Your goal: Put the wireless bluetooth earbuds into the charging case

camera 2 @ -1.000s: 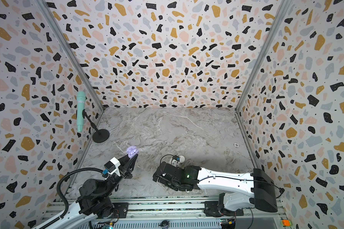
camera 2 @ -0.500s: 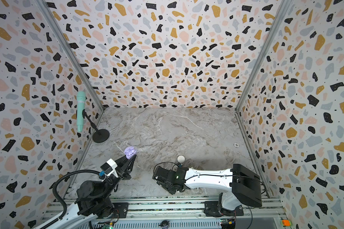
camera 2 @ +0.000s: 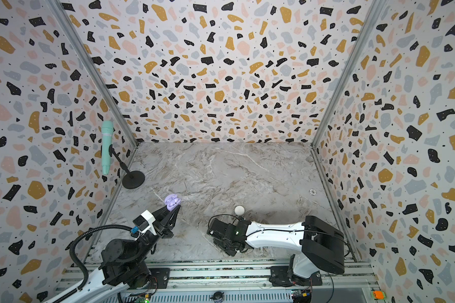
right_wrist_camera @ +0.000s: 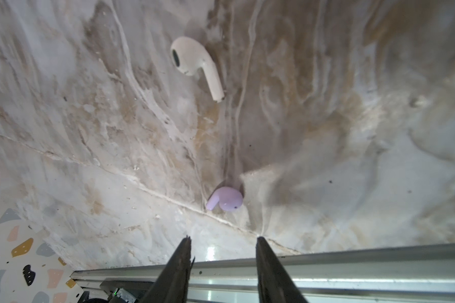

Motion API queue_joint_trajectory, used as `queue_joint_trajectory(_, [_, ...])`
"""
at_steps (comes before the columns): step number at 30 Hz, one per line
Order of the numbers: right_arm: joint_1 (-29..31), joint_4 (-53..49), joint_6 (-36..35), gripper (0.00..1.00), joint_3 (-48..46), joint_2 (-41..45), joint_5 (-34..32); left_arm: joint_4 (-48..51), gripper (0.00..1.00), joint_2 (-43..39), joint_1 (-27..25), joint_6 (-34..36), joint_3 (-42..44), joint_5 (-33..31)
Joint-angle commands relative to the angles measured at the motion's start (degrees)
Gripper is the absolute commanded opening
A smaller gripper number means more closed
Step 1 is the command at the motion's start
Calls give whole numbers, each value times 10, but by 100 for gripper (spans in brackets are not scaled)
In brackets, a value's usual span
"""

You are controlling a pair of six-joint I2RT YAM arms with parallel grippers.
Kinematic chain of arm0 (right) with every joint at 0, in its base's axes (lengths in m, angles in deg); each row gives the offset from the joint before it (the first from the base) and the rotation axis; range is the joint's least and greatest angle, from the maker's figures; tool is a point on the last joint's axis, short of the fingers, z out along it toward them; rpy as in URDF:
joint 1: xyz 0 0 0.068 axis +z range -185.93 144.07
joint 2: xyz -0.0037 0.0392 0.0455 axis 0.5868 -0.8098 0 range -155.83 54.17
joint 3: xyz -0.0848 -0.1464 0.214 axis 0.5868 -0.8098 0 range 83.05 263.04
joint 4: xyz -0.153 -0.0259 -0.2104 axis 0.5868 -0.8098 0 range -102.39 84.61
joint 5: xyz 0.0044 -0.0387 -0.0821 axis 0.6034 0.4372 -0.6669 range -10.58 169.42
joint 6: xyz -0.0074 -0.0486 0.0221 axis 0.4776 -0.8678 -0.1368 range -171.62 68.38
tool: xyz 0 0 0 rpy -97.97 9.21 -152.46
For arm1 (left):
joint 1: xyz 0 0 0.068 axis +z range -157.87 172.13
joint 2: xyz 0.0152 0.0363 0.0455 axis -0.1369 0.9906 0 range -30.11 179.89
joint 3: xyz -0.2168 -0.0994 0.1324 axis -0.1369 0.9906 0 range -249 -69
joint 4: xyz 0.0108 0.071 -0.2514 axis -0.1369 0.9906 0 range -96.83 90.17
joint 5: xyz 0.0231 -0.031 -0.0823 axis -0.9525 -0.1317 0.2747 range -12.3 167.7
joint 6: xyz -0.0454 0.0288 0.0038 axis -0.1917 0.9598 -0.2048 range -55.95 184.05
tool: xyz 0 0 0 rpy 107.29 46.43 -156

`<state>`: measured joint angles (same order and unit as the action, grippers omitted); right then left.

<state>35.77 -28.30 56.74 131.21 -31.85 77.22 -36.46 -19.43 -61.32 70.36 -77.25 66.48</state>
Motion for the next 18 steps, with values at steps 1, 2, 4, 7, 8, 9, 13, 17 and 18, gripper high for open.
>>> queue_joint_trajectory(1, [-5,-4,-7,42,3,-7,9,-21,0,0,-3,3,-8,-2])
queue_joint_trajectory(2, [-6,-2,-9,42,3,-10,9,-21,0,0,-3,2,-7,-3])
queue_joint_trajectory(4, [-9,5,-14,42,2,-14,13,-21,0,1,-3,4,-7,-3])
queue_joint_trajectory(7, [-17,12,-21,41,1,-20,20,-20,0,3,-3,4,-8,-4])
queue_joint_trajectory(8, [-18,12,-23,40,2,-21,20,-20,0,2,-3,4,-7,-4])
queue_joint_trajectory(9, [-20,13,-25,39,2,-22,19,-20,0,3,-3,4,-7,-4])
queue_joint_trajectory(13, [-24,18,-30,34,0,-29,27,-21,0,4,-3,4,-8,-4])
queue_joint_trajectory(17, [-27,19,-39,34,3,-41,42,-21,0,5,-4,4,-7,-3])
queue_joint_trajectory(18, [-29,19,-39,34,4,-43,46,-21,0,5,-3,4,-8,-4])
